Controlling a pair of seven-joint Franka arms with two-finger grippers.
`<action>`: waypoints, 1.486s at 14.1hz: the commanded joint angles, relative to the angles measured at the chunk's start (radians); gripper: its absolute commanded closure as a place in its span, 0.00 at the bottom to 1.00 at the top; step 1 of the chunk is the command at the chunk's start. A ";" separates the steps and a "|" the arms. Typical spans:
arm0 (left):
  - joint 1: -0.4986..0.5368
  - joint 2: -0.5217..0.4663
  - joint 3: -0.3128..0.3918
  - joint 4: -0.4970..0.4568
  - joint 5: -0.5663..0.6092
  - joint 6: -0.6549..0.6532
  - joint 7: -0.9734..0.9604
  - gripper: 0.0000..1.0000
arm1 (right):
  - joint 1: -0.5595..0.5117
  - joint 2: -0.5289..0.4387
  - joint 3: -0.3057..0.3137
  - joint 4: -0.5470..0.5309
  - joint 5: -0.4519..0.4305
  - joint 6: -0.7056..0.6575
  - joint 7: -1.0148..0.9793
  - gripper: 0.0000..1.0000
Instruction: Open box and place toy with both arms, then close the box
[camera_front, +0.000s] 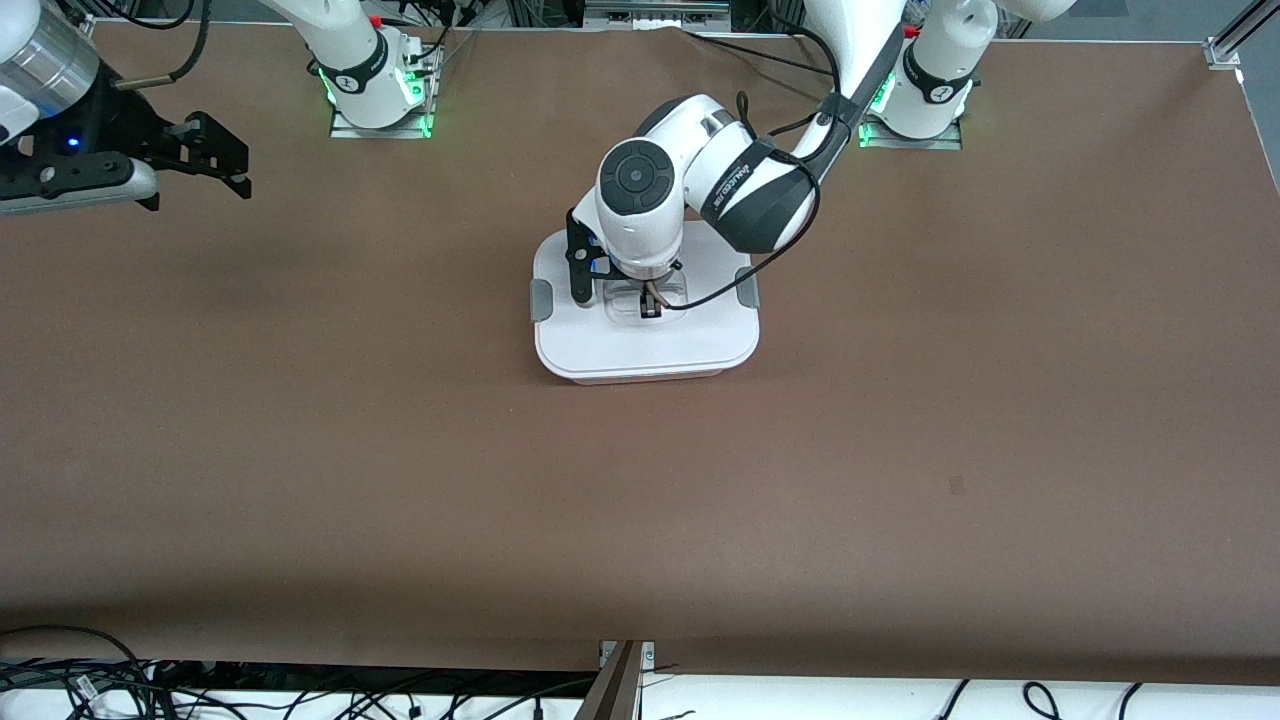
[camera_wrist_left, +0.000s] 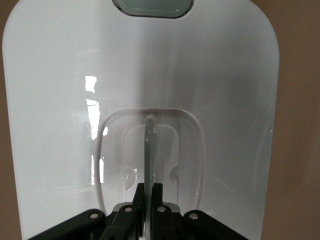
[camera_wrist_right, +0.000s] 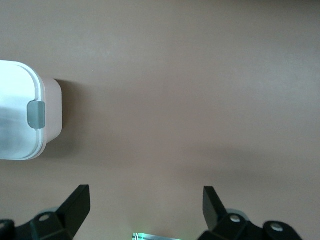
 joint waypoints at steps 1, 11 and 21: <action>-0.013 0.014 0.008 0.026 0.034 -0.009 -0.046 1.00 | -0.010 0.014 0.008 0.035 -0.018 -0.009 0.003 0.00; -0.053 0.012 0.007 0.008 0.102 -0.015 -0.120 1.00 | -0.003 0.074 0.011 0.051 -0.038 -0.010 0.017 0.00; -0.002 0.000 0.016 0.109 0.036 -0.105 -0.124 0.00 | -0.007 0.074 -0.004 0.049 -0.009 -0.065 0.002 0.00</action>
